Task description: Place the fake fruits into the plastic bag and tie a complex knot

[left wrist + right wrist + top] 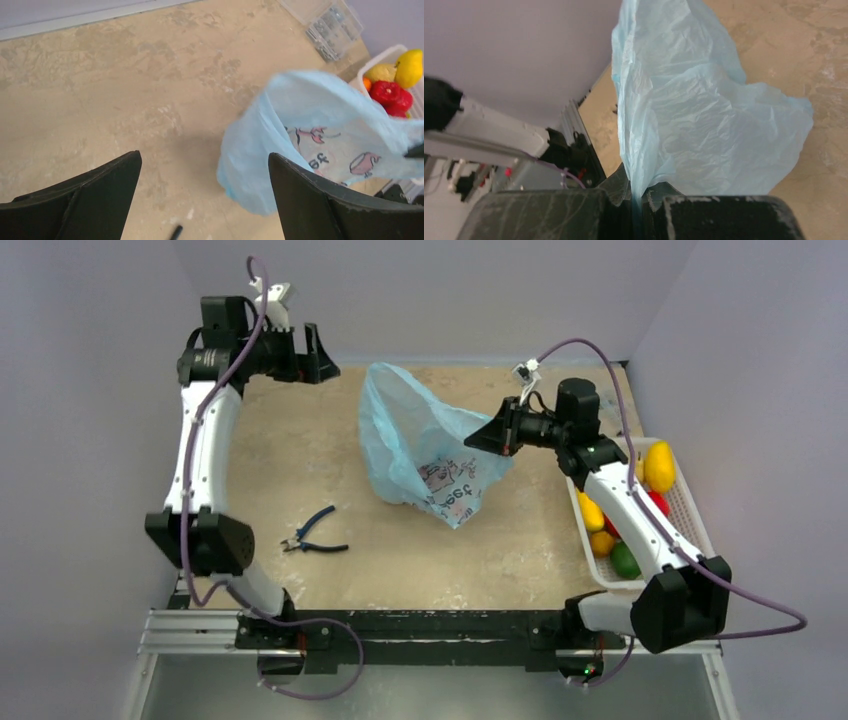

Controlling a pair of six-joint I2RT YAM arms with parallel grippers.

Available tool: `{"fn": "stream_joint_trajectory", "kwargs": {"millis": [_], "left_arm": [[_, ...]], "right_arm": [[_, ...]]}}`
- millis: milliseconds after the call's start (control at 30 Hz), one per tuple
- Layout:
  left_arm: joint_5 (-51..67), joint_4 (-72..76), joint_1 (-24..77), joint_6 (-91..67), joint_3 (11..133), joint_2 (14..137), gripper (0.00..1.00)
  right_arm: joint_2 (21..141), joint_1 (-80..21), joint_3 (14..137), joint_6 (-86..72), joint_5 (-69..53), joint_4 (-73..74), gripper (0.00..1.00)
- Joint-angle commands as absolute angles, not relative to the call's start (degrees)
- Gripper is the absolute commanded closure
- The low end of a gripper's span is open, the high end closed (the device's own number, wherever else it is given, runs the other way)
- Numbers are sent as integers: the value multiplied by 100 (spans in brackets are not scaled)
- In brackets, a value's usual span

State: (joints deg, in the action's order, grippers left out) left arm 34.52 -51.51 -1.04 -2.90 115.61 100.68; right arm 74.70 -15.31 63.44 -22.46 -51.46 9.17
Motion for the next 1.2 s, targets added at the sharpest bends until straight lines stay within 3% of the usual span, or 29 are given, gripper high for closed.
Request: {"fn": "stream_joint_trajectory", "kwargs": {"millis": [0, 100, 233, 700, 767, 800, 833, 900, 1000, 1167], "left_arm": [[3123, -4389, 358, -760, 9950, 8017, 0], [2624, -4161, 916, -992, 8678, 7232, 0], [2492, -3690, 1675, -1670, 7884, 6950, 0], [1465, -3694, 2742, -2633, 8408, 8613, 26], [1753, -3621, 2683, -2653, 8434, 8690, 41], [2160, -3420, 2562, -2676, 8383, 8672, 65], [2746, -3130, 2368, -2762, 8252, 8618, 84], [3746, -2607, 1797, -2833, 7860, 8356, 100], [4425, -2380, 931, -2479, 7209, 7693, 100], [4627, -3416, -289, -1358, 6730, 7225, 100]], "right_arm": [[7072, -1608, 6176, -4214, -4260, -382, 100], [7124, -1617, 6083, -4347, -4265, -524, 100], [7162, -1613, 6089, -4401, -4223, -597, 100], [7022, -1615, 6047, -4151, -4435, -549, 100], [6978, -1594, 5989, -4135, -4555, -581, 100], [6944, -1535, 5941, -4130, -4631, -580, 100], [6911, -1409, 5871, -4122, -4746, -580, 100], [6868, -1000, 5698, -4000, -5075, -566, 100], [6876, -270, 5543, -3672, -5441, -188, 100], [6962, 548, 5485, -3025, -5244, 306, 100]]}}
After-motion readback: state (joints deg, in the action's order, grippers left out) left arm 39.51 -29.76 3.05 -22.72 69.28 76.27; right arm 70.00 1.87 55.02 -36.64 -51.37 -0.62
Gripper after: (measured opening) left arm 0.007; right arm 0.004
